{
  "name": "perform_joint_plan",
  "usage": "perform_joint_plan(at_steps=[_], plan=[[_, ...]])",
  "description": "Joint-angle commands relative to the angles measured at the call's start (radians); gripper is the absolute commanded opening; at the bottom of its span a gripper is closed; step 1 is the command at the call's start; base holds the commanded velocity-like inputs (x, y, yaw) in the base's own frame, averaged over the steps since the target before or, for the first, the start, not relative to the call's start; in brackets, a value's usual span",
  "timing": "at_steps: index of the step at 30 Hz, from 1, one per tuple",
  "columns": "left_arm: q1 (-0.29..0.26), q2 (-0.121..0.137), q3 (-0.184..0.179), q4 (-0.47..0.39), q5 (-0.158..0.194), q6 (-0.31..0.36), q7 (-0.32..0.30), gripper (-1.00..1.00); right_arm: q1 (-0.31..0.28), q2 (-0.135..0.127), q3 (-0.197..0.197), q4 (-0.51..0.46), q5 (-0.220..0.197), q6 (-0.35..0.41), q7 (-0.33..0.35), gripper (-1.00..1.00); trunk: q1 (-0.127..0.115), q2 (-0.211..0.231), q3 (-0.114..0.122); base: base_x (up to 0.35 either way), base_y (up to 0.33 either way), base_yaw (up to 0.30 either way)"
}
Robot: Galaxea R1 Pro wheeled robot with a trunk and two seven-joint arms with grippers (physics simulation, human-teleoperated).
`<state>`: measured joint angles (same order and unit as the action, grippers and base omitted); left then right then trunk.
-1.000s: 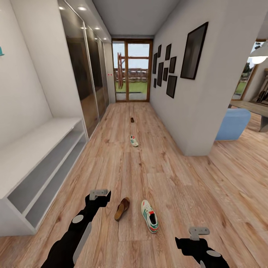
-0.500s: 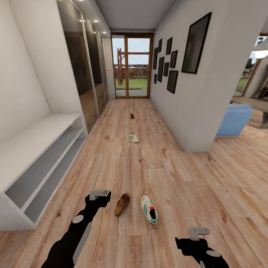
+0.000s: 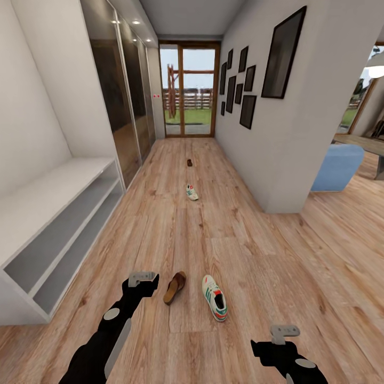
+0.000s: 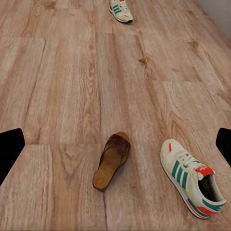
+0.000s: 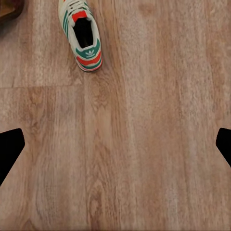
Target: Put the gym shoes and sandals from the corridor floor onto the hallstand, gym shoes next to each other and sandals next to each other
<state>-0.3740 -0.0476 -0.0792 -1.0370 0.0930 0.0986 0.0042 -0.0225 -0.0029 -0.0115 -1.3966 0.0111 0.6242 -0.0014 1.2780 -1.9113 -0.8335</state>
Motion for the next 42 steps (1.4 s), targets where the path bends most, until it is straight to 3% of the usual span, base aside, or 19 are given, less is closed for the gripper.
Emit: perform_joint_plan(at_steps=[1,21,34,42], plan=[[0.0,0.0,-0.001,-0.002,0.01,0.006,0.0,1.0,0.0,0.0,0.0,-0.001,0.001,0.005,0.0,1.0,0.004,-0.008,-0.004,0.0,0.0,0.0],[0.0,0.0,-0.001,-0.002,0.01,0.005,0.0,1.0,0.0,0.002,0.005,0.0,0.002,-0.002,-0.003,1.0,0.08,-0.148,-0.067,0.0,0.0,0.0],[0.0,0.0,-0.002,-0.002,0.009,0.004,0.0,1.0,0.0,0.0,0.007,0.001,0.001,-0.004,0.0,1.0,0.08,-0.148,-0.067,0.006,0.0,0.0],[0.0,0.0,-0.002,-0.002,0.009,0.004,0.001,1.0,0.0,0.0,0.007,0.001,0.002,-0.004,-0.001,1.0,0.08,-0.148,-0.067,0.239,0.0,0.0]])
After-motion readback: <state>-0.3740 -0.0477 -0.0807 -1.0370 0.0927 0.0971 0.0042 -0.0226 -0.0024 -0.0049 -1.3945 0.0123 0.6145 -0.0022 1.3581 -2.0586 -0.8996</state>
